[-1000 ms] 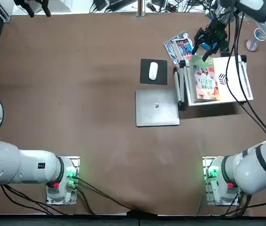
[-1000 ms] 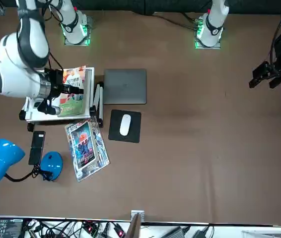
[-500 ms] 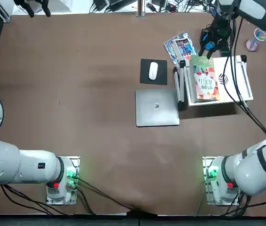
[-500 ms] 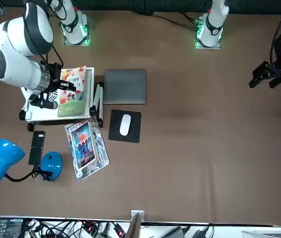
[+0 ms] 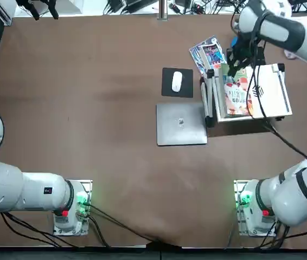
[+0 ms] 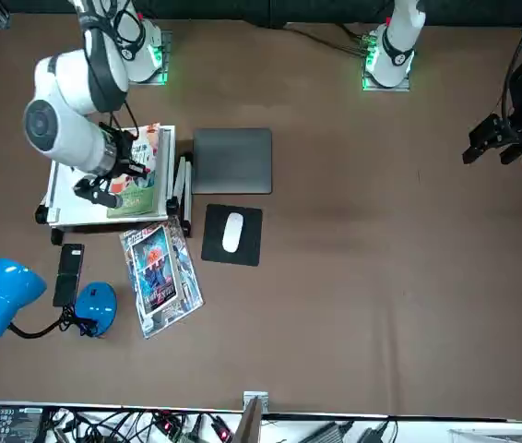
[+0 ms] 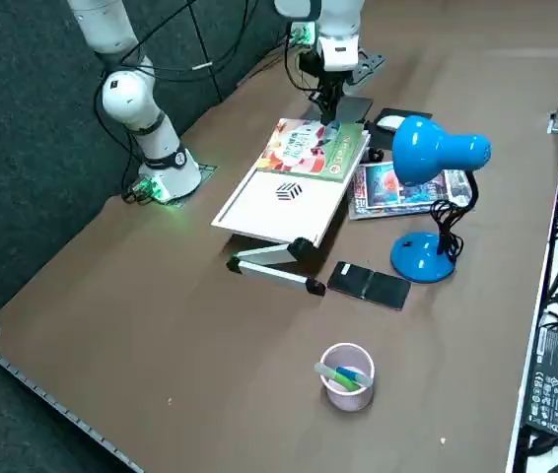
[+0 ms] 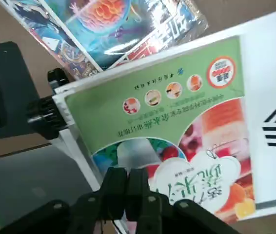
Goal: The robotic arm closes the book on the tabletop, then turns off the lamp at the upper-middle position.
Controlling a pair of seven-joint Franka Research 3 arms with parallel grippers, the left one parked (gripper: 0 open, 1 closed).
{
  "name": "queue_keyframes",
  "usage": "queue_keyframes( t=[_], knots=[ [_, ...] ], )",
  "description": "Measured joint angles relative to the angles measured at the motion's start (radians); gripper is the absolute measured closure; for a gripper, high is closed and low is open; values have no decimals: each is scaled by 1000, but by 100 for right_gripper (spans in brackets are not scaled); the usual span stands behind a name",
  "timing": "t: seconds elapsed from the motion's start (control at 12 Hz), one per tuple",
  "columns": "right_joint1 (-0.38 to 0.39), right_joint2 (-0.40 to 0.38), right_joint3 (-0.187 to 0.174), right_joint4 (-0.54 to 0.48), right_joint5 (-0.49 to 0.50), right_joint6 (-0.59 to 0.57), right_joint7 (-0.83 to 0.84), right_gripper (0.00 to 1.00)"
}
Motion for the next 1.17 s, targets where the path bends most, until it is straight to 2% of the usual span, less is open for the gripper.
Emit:
queue_keyframes(
  t=[0.33,0.83,0.92,1.17],
  knots=[
    [24,23,0,-67,-6,84,36,96],
    [63,69,0,-62,-7,137,85,96],
    [63,69,0,-51,-7,129,89,90],
    [63,67,-3,36,-7,12,114,58]
  ],
)
